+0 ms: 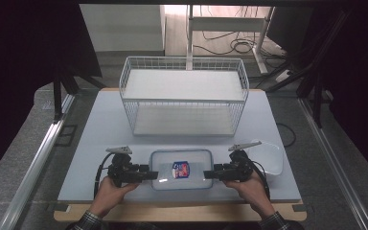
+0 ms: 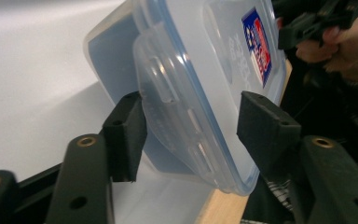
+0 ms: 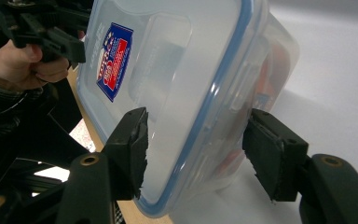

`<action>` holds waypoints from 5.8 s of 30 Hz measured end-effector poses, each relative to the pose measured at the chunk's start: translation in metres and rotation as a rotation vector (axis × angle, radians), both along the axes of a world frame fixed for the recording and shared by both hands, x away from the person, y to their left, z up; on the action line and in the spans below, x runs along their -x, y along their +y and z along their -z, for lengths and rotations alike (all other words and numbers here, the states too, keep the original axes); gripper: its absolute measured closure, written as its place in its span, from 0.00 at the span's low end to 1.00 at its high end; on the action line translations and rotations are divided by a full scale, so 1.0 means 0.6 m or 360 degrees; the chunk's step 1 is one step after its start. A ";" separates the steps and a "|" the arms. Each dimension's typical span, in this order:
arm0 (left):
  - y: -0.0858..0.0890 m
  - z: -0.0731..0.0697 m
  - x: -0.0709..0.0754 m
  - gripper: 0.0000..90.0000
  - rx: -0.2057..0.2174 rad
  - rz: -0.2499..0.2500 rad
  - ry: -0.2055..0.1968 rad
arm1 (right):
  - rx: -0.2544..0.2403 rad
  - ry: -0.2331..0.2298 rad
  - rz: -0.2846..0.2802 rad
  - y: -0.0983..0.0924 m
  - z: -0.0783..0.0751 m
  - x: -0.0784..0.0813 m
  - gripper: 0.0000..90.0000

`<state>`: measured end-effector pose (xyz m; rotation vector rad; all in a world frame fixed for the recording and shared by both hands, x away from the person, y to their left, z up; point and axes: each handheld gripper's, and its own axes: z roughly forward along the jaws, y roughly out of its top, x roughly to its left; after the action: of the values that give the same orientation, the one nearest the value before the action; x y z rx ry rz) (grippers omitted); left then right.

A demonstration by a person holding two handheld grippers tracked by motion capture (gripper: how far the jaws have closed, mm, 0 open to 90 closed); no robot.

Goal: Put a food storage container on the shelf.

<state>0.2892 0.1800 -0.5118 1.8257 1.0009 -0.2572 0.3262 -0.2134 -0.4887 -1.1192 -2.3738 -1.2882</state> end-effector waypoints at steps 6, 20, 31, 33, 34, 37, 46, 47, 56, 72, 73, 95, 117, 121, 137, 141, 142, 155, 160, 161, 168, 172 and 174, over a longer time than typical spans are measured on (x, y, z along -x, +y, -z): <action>0.007 0.002 -0.003 0.58 0.0091 -0.0039 0.0028 | -0.0037 0.0012 0.0059 -0.007 -0.005 0.003 0.54; 0.005 -0.016 0.000 0.58 0.0028 -0.0090 -0.0083 | -0.0052 -0.0170 0.0146 0.000 -0.014 0.019 0.58; 0.006 -0.059 -0.005 0.58 0.0020 -0.0115 -0.0200 | -0.0112 -0.0286 0.0164 0.001 -0.050 0.014 0.58; 0.005 -0.067 -0.007 0.58 0.0018 -0.0121 -0.0222 | -0.0117 -0.0300 0.0164 0.001 -0.056 0.011 0.58; 0.005 -0.072 -0.009 0.58 0.0017 -0.0125 -0.0232 | -0.0117 -0.0302 0.0163 0.001 -0.060 0.009 0.58; 0.004 -0.087 -0.015 0.58 0.0012 -0.0132 -0.0260 | -0.0126 -0.0322 0.0163 0.001 -0.072 0.004 0.58; 0.005 -0.142 -0.034 0.58 0.0000 -0.0146 -0.0350 | -0.0170 -0.0377 0.0171 0.000 -0.114 -0.018 0.58; 0.006 -0.147 -0.036 0.58 0.0004 -0.0148 -0.0355 | -0.0171 -0.0386 0.0171 0.001 -0.121 -0.020 0.58; 0.010 -0.197 -0.061 0.58 0.0023 -0.0169 -0.0412 | -0.0178 -0.0451 0.0170 0.006 -0.176 -0.047 0.58; 0.023 -0.278 -0.125 0.58 0.0039 -0.0191 -0.0491 | -0.0177 -0.0561 0.0179 0.022 -0.269 -0.114 0.58; 0.023 -0.283 -0.129 0.58 0.0040 -0.0195 -0.0496 | -0.0177 -0.0561 0.0179 0.022 -0.269 -0.114 0.58; 0.024 -0.330 -0.227 0.58 0.0049 -0.0230 -0.0505 | -0.0213 -0.0574 0.0254 0.027 -0.320 -0.210 0.57; 0.016 -0.323 -0.261 0.53 0.0030 -0.0368 -0.0496 | -0.0195 -0.0506 0.0343 0.036 -0.311 -0.248 0.54; 0.012 -0.325 -0.263 0.52 0.0005 -0.0376 -0.0483 | -0.0175 -0.0503 0.0379 0.037 -0.313 -0.252 0.54; 0.010 -0.322 -0.286 0.42 -0.0040 -0.0407 -0.0383 | -0.0004 -0.0500 0.0440 0.051 -0.303 -0.256 0.58; 0.009 -0.324 -0.288 0.40 -0.0118 -0.0470 -0.0405 | -0.0020 -0.0490 0.0458 0.050 -0.305 -0.257 0.61; 0.009 -0.326 -0.288 0.39 -0.0167 -0.0486 -0.0411 | -0.0030 -0.0488 0.0460 0.049 -0.306 -0.256 0.63; -0.002 -0.328 -0.282 0.53 -0.0201 -0.0496 -0.0490 | -0.0008 -0.0576 0.0521 0.051 -0.318 -0.253 0.70; -0.003 -0.326 -0.274 0.53 -0.0175 -0.0491 -0.0487 | -0.0044 -0.0627 0.0511 0.045 -0.324 -0.245 0.70; -0.004 -0.326 -0.272 0.53 -0.0175 -0.0488 -0.0497 | -0.0049 -0.0640 0.0491 0.045 -0.327 -0.237 0.78; -0.004 -0.335 -0.246 0.55 -0.0143 -0.0465 -0.0573 | 0.0043 -0.0745 0.0420 0.048 -0.327 -0.209 0.96; -0.006 -0.335 -0.223 0.56 -0.0172 -0.0430 -0.0617 | 0.0035 -0.0766 0.0382 0.043 -0.324 -0.195 0.96; -0.004 -0.331 -0.211 0.54 -0.0165 -0.0414 -0.0630 | 0.0032 -0.0778 0.0367 0.040 -0.319 -0.186 0.92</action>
<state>0.4155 0.1777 -0.3131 1.7249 0.9660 0.3094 0.4380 -0.1893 -0.2971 -1.2274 -2.6519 -1.7963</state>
